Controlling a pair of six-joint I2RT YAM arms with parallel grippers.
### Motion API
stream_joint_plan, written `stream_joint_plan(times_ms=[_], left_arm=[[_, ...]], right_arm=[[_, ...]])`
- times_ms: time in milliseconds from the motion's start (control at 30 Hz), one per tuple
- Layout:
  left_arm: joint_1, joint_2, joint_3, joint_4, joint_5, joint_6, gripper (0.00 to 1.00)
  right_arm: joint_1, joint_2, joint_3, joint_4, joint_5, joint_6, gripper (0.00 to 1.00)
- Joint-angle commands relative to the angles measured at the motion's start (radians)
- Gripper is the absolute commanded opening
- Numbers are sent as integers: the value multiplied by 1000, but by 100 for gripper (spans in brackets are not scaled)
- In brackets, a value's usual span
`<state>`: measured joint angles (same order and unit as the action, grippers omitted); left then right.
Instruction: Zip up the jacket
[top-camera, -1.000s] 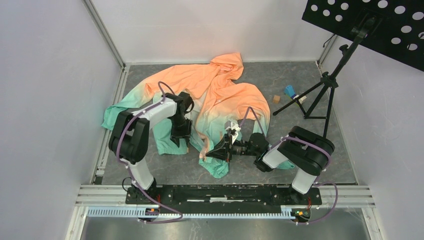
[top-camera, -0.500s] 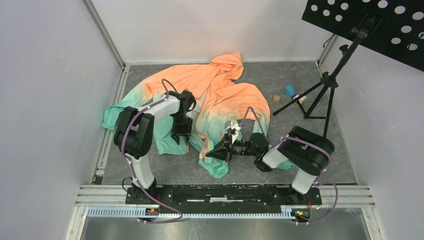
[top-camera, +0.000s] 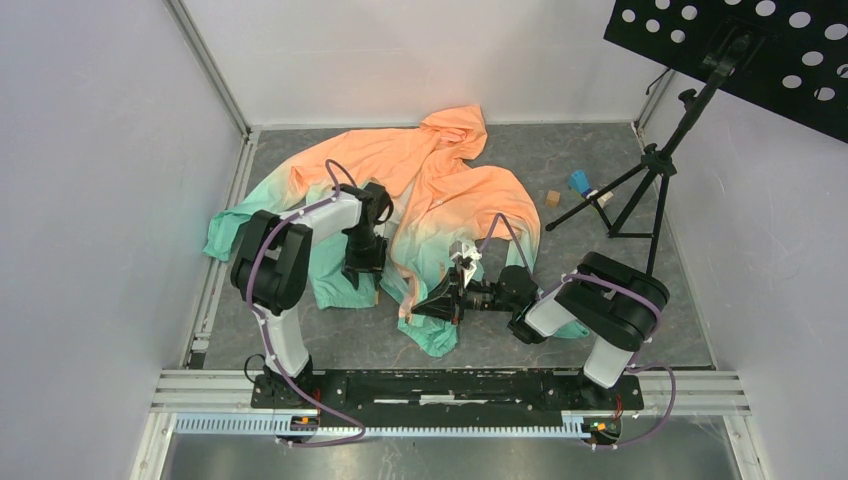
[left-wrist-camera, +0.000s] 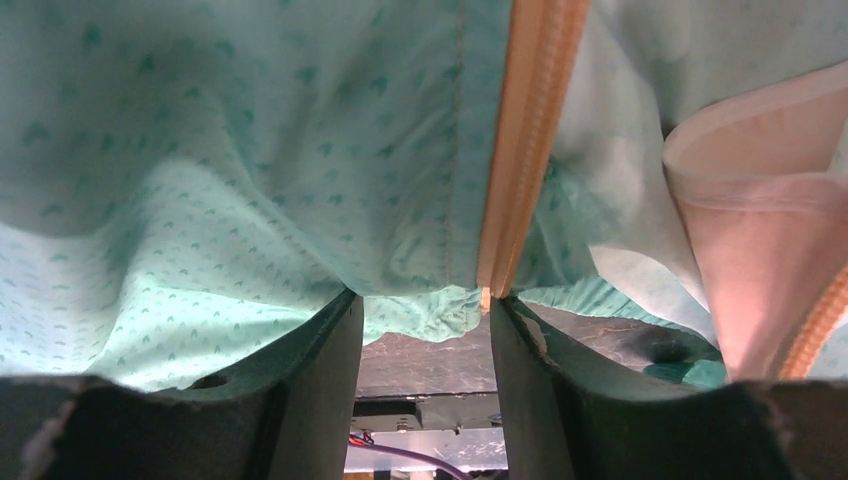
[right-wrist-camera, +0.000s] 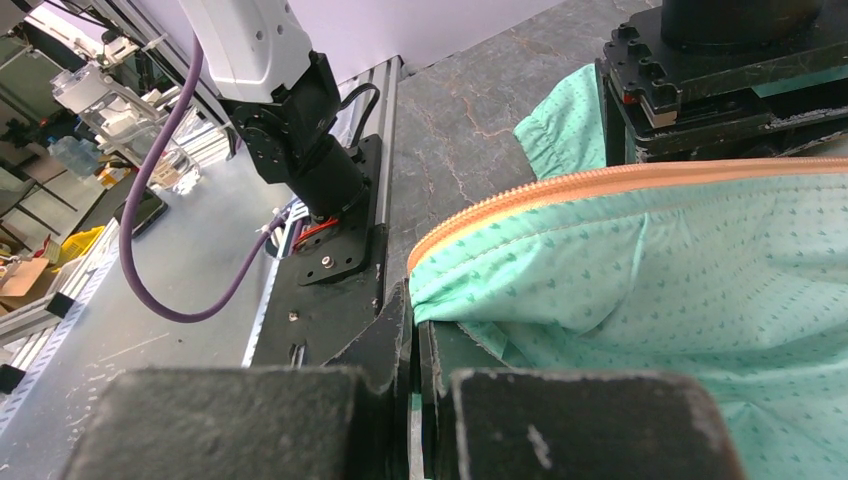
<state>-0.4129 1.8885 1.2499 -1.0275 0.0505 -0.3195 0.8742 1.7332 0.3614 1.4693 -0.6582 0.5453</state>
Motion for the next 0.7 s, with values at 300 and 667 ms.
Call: stream_joint_plan(times_ms=[300, 667], left_arm=[[-7, -38, -71, 88, -28, -6, 31], [-7, -186, -126, 95, -15, -21, 4]], right_arm=[[-9, 11, 11, 333, -21, 7, 0], [-9, 14, 21, 304, -14, 2, 0]])
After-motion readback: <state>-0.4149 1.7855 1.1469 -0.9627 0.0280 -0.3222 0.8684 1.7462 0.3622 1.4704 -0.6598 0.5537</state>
